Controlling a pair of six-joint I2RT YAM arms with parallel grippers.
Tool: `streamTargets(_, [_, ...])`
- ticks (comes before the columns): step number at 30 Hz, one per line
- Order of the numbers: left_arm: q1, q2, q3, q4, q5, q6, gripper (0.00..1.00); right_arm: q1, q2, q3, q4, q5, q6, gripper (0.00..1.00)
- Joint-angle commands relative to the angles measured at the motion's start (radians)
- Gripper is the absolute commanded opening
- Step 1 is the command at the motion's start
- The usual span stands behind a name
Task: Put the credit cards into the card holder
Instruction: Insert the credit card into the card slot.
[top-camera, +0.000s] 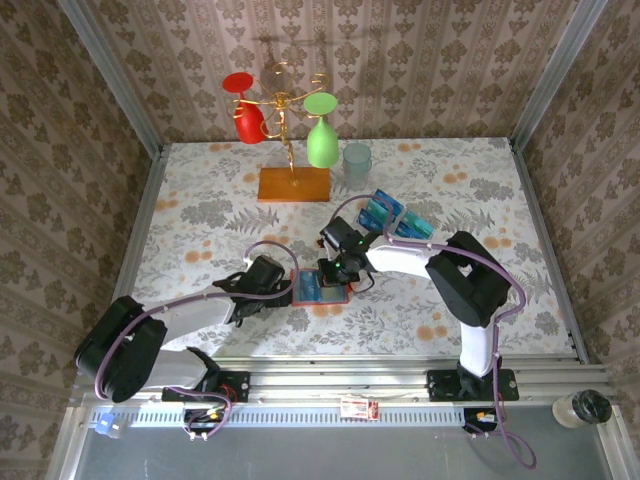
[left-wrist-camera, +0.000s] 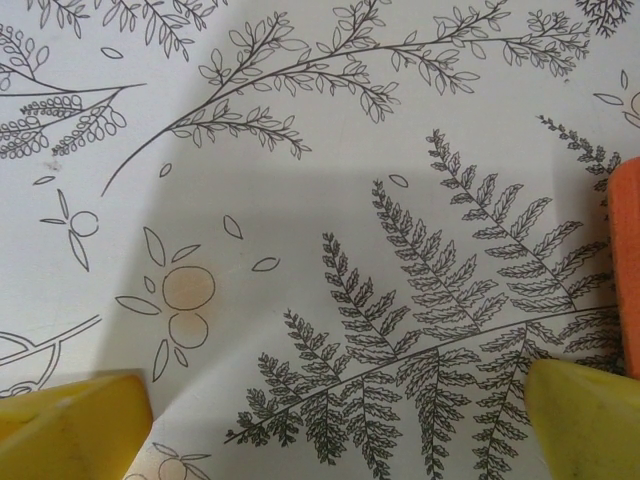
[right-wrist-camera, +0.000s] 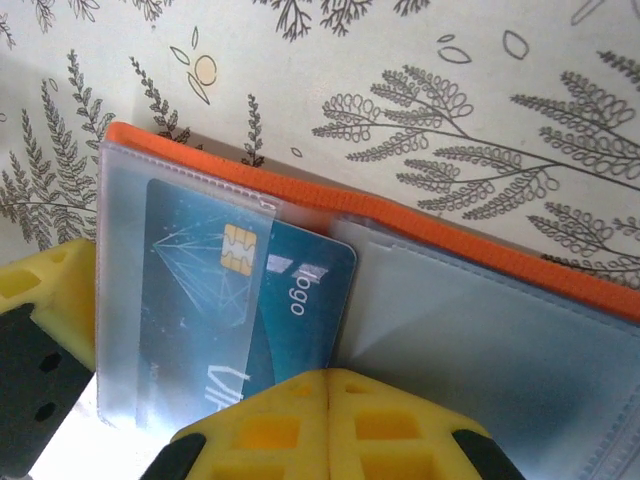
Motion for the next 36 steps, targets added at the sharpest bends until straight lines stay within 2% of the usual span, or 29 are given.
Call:
streamTargets(1, [0.011,0.064,-0.029,0.054,0.077,0.007,1.00,0.016,0.034,0.032,-0.008,-0.030,0.006,0.06])
streamTargets(20, [0.011,0.063,-0.027,0.056,0.083,0.008,1.00,0.035,0.051,0.044,0.066,-0.111,0.059,0.06])
streamTargets(26, [0.011,0.032,-0.029,0.035,0.075,0.010,1.00,-0.002,-0.005,-0.007,0.054,-0.051,0.047,0.06])
streamTargets(36, [0.023,-0.006,-0.022,0.006,0.070,0.022,1.00,-0.042,-0.072,-0.120,0.038,-0.018,0.031,0.06])
